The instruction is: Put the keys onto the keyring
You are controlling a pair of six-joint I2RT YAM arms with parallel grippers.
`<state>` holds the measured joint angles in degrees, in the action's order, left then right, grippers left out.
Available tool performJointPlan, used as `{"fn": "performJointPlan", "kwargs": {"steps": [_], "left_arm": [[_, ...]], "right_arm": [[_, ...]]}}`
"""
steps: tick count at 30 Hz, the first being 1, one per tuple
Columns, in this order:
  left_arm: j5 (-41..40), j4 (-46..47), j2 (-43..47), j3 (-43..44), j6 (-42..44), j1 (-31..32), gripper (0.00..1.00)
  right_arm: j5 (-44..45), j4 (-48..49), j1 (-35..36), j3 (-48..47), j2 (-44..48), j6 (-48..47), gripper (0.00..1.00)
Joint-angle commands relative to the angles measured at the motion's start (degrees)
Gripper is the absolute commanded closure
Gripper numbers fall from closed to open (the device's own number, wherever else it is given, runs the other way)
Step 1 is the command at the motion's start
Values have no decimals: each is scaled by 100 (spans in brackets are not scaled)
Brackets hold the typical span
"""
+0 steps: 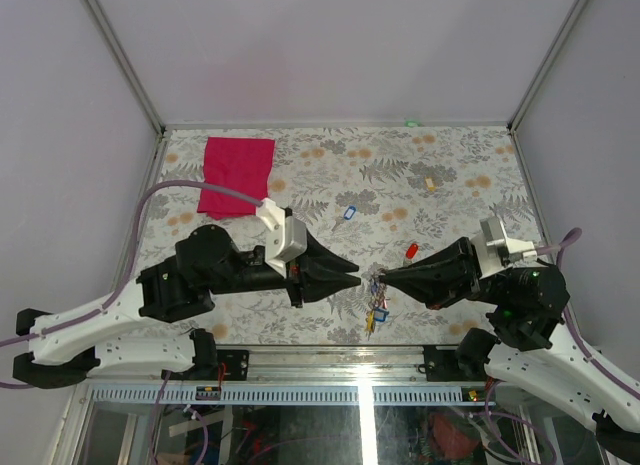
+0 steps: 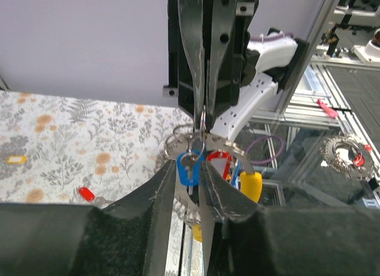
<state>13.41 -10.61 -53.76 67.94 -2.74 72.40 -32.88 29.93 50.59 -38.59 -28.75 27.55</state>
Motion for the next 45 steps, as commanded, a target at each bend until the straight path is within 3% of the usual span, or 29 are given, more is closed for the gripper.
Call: {"fn": "performJointPlan", "kwargs": {"steps": [1,10,26,32,39,45], "left_arm": [[-221,768,130,-109,-133,47,75],[131,868,-155,-84,-160,44,66],[339,839,-403,65,-121,46,69],[326,841,-373,79,-114,46,79],[281,841,-310,62,-117,41,78],[222,824,-264,34,-115,45,71]], "right_arm": [[-188,160,-10,-289,13,-185,100],[-205,103,-5,-311,18,-223,100],[-272,41,-2,-309,-43,-278,100],[-305,-17,-6,-303,-72,-328,100],[-332,-157,-2,-241,-94,-415,100],[-321,-263,-4,-235,-39,-466,100]]}}
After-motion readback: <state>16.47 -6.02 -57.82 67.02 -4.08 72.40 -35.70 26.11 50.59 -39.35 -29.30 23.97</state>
